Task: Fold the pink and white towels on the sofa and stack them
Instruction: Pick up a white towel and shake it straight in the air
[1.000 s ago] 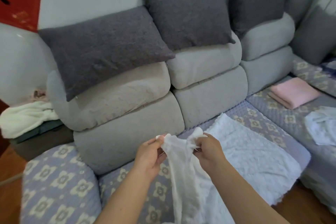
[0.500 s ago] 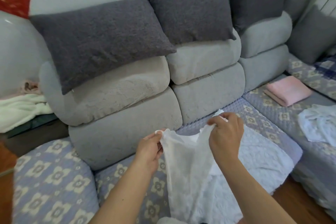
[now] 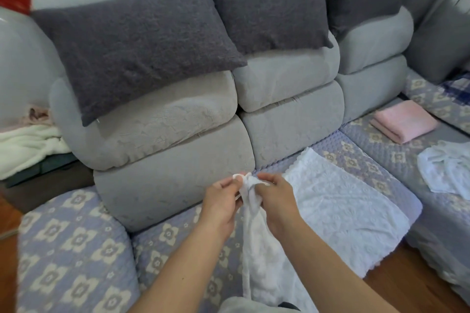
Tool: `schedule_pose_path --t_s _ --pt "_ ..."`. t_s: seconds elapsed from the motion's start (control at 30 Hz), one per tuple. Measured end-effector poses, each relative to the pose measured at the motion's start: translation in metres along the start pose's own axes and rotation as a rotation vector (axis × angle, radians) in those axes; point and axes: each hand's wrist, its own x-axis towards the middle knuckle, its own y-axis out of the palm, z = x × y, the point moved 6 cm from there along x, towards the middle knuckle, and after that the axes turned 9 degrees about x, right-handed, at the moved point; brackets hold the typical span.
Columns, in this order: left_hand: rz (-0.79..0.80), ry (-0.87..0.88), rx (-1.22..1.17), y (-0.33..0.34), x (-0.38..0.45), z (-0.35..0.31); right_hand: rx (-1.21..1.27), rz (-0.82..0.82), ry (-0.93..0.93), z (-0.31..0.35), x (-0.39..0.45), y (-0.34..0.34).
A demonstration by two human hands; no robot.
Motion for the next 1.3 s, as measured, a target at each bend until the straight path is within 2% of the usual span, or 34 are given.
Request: schedule_pose_path --t_s 0.13,0.27,0.33,0.37,0.47,0.5,0.57,0.6,0.63,0.67,0.7,0.73,0.8,0.83,0.9,0.93,0.97,1.0,1.07,1.1,1.2,1.23,1.3 --pt "-0.037 0.017 0.016 -0.007 0.001 0.003 0.072 0.004 -0.047 -0.007 -0.009 0.008" --pt "-0.09 -0.007 0.001 -0.011 0.003 0.005 0.115 -0.023 0.053 -0.011 -0.006 0.006" --pt "-0.119 -0.033 -0.029 -0.016 0.004 0.006 0.257 -0.002 0.123 -0.011 0.003 0.0" --pt "-0.129 -0.043 -0.042 -0.018 0.005 0.006 0.409 -0.013 0.151 -0.009 0.009 -0.007" --pt "-0.168 -0.056 -0.064 -0.025 0.007 0.003 0.689 -0.224 0.167 -0.003 0.027 -0.047" --pt "-0.179 -0.059 -0.066 -0.027 0.008 0.003 0.657 -0.301 0.165 -0.003 0.032 -0.058" --pt "-0.184 -0.062 -0.046 -0.028 0.009 0.003 0.393 -0.496 0.038 0.004 0.023 -0.071" --pt "-0.184 -0.06 -0.025 -0.028 0.009 0.004 0.178 -0.584 -0.145 0.018 0.015 -0.074" --pt "-0.19 -0.057 -0.002 -0.029 0.01 0.005 -0.082 -0.608 -0.392 0.036 0.005 -0.069" --pt "-0.199 -0.052 0.018 -0.03 0.011 0.007 -0.329 -0.564 -0.596 0.049 -0.002 -0.062" --pt "-0.208 -0.048 0.032 -0.031 0.012 0.008 -0.532 -0.515 -0.73 0.058 -0.004 -0.058" --pt "-0.214 -0.045 0.044 -0.033 0.012 0.009 -0.644 -0.485 -0.757 0.066 0.002 -0.062" --pt "-0.213 -0.037 0.064 -0.036 0.011 0.009 -0.587 -0.56 -0.636 0.083 0.011 -0.086" --pt "-0.208 -0.033 0.065 -0.037 0.011 0.009 -0.523 -0.618 -0.65 0.094 0.009 -0.096" --pt "-0.195 -0.021 0.054 -0.038 0.01 0.008 -0.511 -0.666 -0.944 0.116 -0.008 -0.098" --pt "-0.191 -0.02 0.047 -0.038 0.009 0.007 -0.646 -0.621 -1.03 0.118 -0.011 -0.094" --pt "-0.189 -0.02 0.041 -0.037 0.009 0.006 -0.933 -0.564 -0.983 0.111 0.001 -0.09" --pt "-0.189 -0.023 0.039 -0.036 0.008 0.005 -1.227 -0.43 -0.761 0.094 0.023 -0.09" --pt "-0.19 -0.032 0.043 -0.034 0.006 0.005 -1.405 -0.279 -0.117 0.053 0.051 -0.118" --pt "-0.189 -0.034 0.049 -0.033 0.006 0.006 -1.342 -0.275 -0.043 0.046 0.046 -0.123" --pt "-0.187 -0.036 0.049 -0.034 0.005 0.008 -0.948 -0.446 -0.484 0.059 0.017 -0.11" --pt "-0.189 -0.04 0.039 -0.035 0.003 0.01 -0.79 -0.442 -0.548 0.063 0.005 -0.102" --pt "-0.172 -0.043 0.019 -0.034 0.0 0.014 -0.524 -0.36 -0.513 0.062 -0.007 -0.086"
